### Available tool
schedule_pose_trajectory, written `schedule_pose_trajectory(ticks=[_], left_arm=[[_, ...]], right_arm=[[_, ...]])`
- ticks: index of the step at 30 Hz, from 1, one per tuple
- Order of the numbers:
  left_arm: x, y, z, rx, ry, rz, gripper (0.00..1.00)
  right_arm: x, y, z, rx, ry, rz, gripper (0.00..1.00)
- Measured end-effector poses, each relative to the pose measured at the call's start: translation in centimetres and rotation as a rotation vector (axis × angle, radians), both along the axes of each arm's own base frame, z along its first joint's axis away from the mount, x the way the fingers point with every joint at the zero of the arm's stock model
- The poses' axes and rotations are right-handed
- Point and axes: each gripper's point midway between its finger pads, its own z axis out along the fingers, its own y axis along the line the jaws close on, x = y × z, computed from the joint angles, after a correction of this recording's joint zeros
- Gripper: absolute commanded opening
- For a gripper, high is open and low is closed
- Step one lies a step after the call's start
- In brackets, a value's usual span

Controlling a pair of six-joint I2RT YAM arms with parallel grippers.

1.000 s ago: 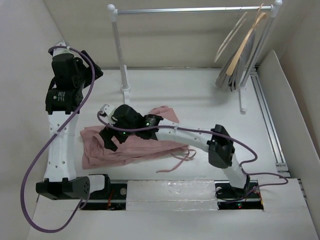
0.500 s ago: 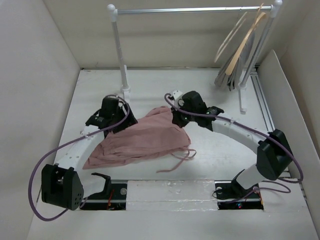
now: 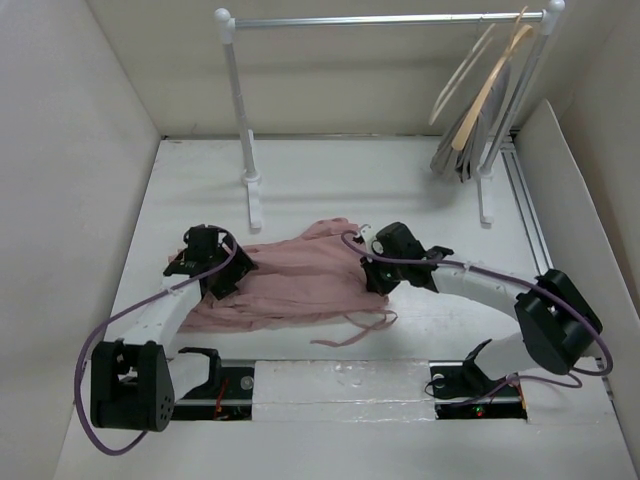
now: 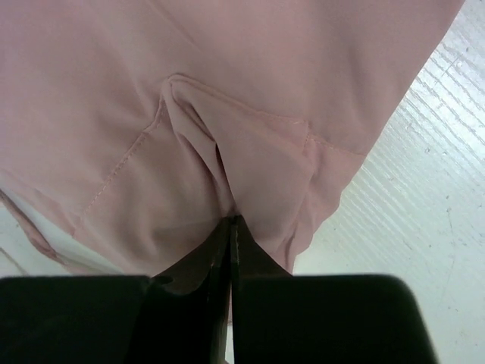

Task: Place the trousers on the hanger
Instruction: Fold the trousers, then grab a hanger with the right arm

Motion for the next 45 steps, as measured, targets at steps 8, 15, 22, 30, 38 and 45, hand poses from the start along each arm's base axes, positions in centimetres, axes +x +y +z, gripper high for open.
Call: schedule_pose_trajectory(ticks=[8, 15, 22, 30, 38, 45], left_arm=[[-0.2, -0.1, -0.7, -0.001, 0.045, -0.006, 0.71], [5.3, -2.6, 13.0, 0.032, -0.312, -0.134, 0.59], [8.9, -4.8, 21.4, 0.045, -0.54, -0.236, 0.0], [12.5, -15.8, 24.0, 0.179, -0.586, -0.459, 0.17], [8.2, -19.5, 22.9, 0.166, -0.589, -0.544, 0.21], [3.4, -23.1, 17.9, 0.174, -0.49, -0.659, 0.22]], right_arm=[[1.1, -0.8, 7.6, 0.045, -0.078, 0.011, 0.83], [9.5, -4.0, 33.3, 0.339, -0.6, -0.095, 0.69], [14.7, -11.3, 43.9, 0.488, -0.826, -0.248, 0.0], [23.5, -16.7, 40.2, 0.551, -0.674, -0.454, 0.76], [25.7, -16.5, 38.5, 0.611, -0.588, -0.496, 0.79], [26.5, -14.9, 38.9, 0.702, -0.582, -0.478, 0.79]])
